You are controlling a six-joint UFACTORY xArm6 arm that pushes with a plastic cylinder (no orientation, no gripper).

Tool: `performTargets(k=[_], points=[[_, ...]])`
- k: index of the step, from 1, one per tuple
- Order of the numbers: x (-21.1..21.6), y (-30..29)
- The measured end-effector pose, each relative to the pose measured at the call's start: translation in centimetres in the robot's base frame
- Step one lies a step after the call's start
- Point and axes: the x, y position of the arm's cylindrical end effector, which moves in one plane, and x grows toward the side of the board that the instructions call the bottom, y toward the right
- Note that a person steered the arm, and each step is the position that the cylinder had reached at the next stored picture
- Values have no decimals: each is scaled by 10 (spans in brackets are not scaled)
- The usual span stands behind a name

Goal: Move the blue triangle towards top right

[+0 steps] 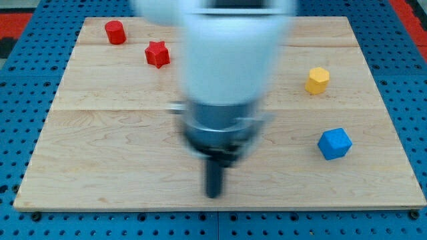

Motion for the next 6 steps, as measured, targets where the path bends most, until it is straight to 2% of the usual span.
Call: performTargets(k=[2,4,5,6], points=[[-88,6],[-102,84],[-147,55],[-171,35]])
